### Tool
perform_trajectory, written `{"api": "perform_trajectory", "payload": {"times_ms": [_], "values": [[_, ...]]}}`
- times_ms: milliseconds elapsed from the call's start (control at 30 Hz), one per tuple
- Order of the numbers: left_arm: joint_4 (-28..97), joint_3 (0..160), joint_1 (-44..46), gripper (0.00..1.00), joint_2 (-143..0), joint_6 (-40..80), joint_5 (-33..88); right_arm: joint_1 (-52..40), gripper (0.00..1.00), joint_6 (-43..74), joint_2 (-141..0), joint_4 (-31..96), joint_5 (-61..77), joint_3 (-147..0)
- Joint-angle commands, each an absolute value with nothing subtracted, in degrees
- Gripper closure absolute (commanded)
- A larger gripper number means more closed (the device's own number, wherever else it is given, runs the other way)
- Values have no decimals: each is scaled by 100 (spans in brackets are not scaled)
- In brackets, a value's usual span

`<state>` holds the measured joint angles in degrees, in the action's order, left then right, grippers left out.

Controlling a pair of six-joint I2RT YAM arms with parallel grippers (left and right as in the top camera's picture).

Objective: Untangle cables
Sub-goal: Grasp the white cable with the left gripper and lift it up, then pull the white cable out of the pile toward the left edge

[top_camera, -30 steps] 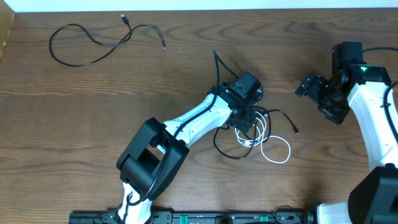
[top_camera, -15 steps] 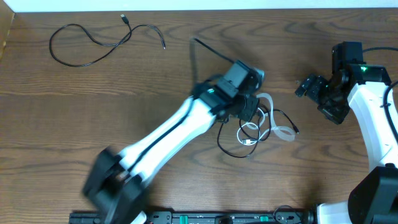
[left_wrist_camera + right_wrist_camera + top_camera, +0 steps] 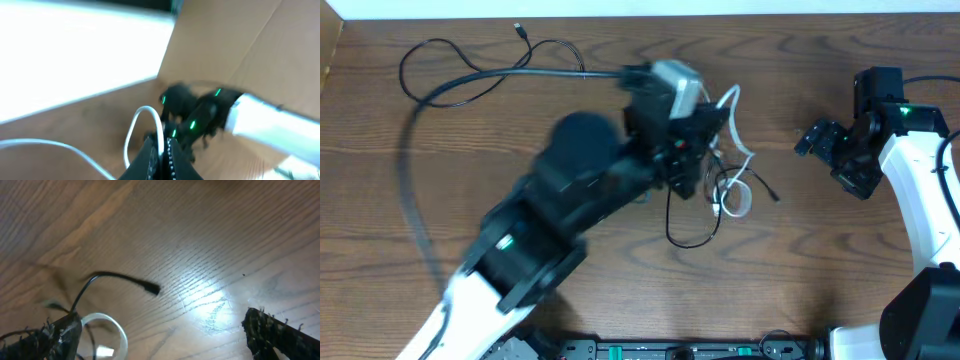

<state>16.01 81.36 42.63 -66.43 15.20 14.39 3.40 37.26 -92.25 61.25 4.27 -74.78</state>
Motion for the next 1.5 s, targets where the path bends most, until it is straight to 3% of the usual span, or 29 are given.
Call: {"api": "perform_trajectory", "payload": {"times_ms": [0,533,667,867,900,1133,1367,1467], "values": [[1487,8221,4244,92,-6285,1553,878,333,1,3765,-9218,6128,419,-7452],[-104,8221,4244,92,-5961,1811,119,333,1,3765,-9218,6128,421,-7452],[115,8221,4244,92,-5867,1809,-1745,333,1,3765,-9218,6128,421,-7452],[386,8219,4178,92,-5996,1404,-6246,333,1,3765,-9218,6128,421,-7452],[386,8219,4136,93,-6049,1181,-6560,333,1,3765,-9218,6128,421,-7452],[228,8219,4040,92,-6296,213,-6737,333,1,3765,-9218,6128,421,-7452],[-1538,8219,3892,92,-6042,-285,-6731,333,1,3765,-9218,6128,421,-7452],[-1564,8219,3881,93,-5863,-475,-6737,333,1,3765,-9218,6128,421,-7452]]}}
